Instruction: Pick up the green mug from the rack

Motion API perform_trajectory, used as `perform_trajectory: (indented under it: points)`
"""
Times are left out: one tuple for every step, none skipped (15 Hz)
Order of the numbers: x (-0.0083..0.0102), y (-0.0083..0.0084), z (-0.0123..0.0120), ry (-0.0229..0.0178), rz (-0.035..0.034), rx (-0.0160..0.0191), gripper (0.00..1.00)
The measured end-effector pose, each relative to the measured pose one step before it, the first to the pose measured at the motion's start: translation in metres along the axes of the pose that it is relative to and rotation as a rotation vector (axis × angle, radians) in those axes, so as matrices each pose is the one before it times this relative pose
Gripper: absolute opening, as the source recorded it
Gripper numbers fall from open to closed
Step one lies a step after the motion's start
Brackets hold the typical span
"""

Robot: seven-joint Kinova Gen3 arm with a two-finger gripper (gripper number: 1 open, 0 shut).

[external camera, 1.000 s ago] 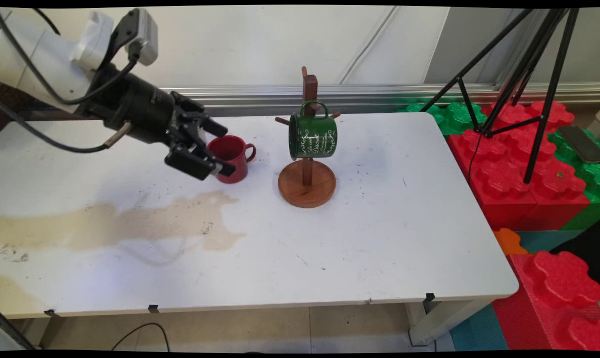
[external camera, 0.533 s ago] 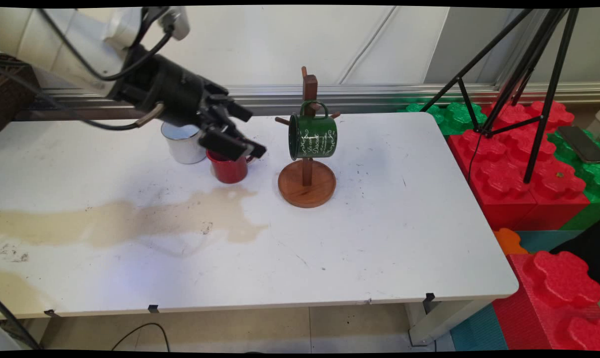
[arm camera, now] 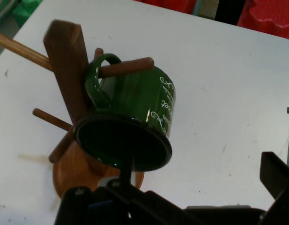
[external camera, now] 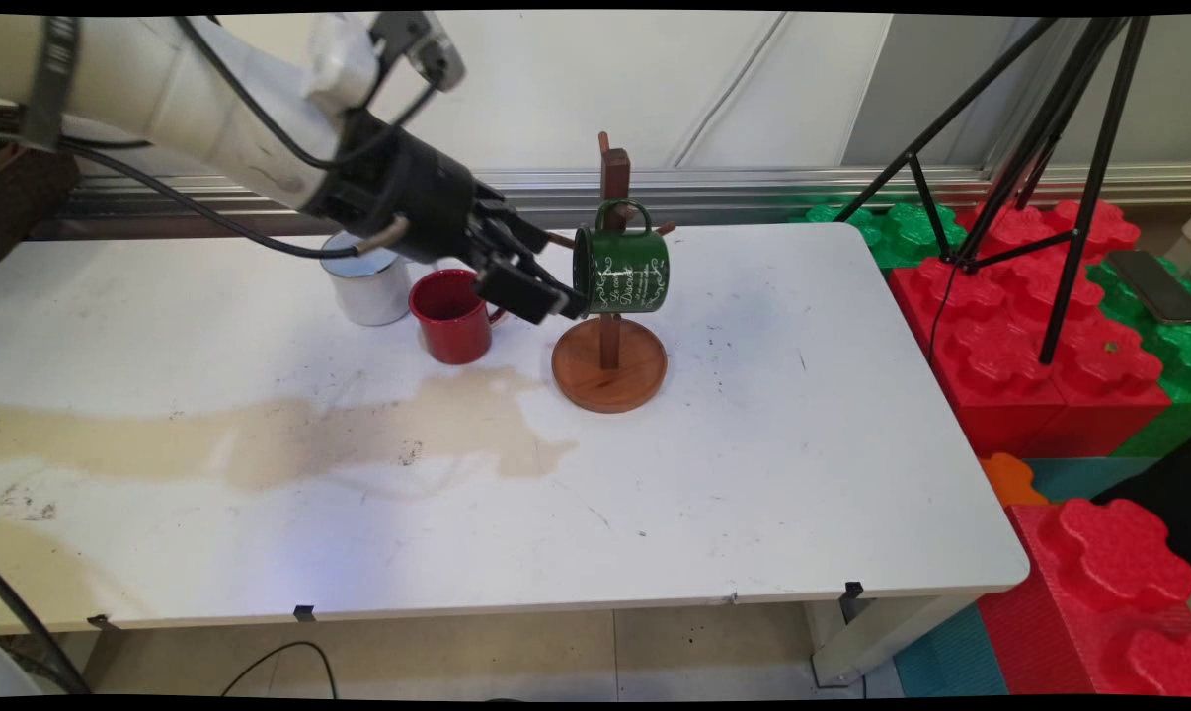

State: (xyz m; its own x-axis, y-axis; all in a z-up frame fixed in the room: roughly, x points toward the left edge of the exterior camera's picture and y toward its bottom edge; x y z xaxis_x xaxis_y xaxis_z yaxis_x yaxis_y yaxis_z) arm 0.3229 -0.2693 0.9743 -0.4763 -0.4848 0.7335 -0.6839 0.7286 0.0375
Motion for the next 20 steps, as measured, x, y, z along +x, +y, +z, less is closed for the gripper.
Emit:
perform_trajectory:
  points:
    - [-0.00029,0.00097,0.00587,-0.00139,-0.01024,0.00028,1.0]
    - [-0.00071,0.00078,0.00568,-0.00105,-0.00998,0.00126,1.0]
    - [-0.00087,0.00065,0.00696,0.00101,-0.00963,0.00063,1.0]
    - [-0.0009,0.0005,0.00665,0.00425,-0.00832,-0.00004,1.0]
    - [-0.00097,0.00035,0.00639,0.00588,-0.00751,-0.00014,1.0]
    - [-0.00093,0.00016,0.00546,0.00599,-0.00716,0.00023,1.0]
    - [-0.00131,0.00017,0.00607,0.00588,-0.00987,0.001,1.0]
    - [-0.00144,0.0,0.00517,0.00294,-0.00925,0.00105,1.0]
    - [-0.00156,0.00049,0.00584,0.00446,-0.0114,-0.00093,1.0]
    - [-0.00133,0.00079,0.00579,0.00483,-0.01045,-0.00281,1.0]
    - [-0.00077,0.00078,0.00474,0.00479,-0.00732,-0.00358,1.0]
    - [-0.00049,0.0004,0.00357,0.00527,-0.00583,-0.00189,1.0]
    - [-0.00049,0.00043,0.0032,0.00548,-0.00534,-0.0015,1.0]
    - [-0.00027,0.00028,0.00406,0.00892,-0.00599,-0.00101,1.0]
    - [-0.00034,0.00018,0.0035,0.00852,-0.00613,-0.00054,1.0]
    - [-0.00045,0.00001,0.00266,0.00669,-0.00522,0.00003,1.0]
    - [-0.0006,-0.00003,0.00261,0.00652,-0.00578,0.00018,1.0]
    - [-0.0007,-0.00013,0.00225,0.00526,-0.00527,0.00095,1.0]
    - [-0.00071,-0.0002,0.00166,0.00367,-0.00409,0.00117,1.0]
    - [-0.00097,-0.00042,0.00197,0.00306,-0.00372,0.00244,1.0]
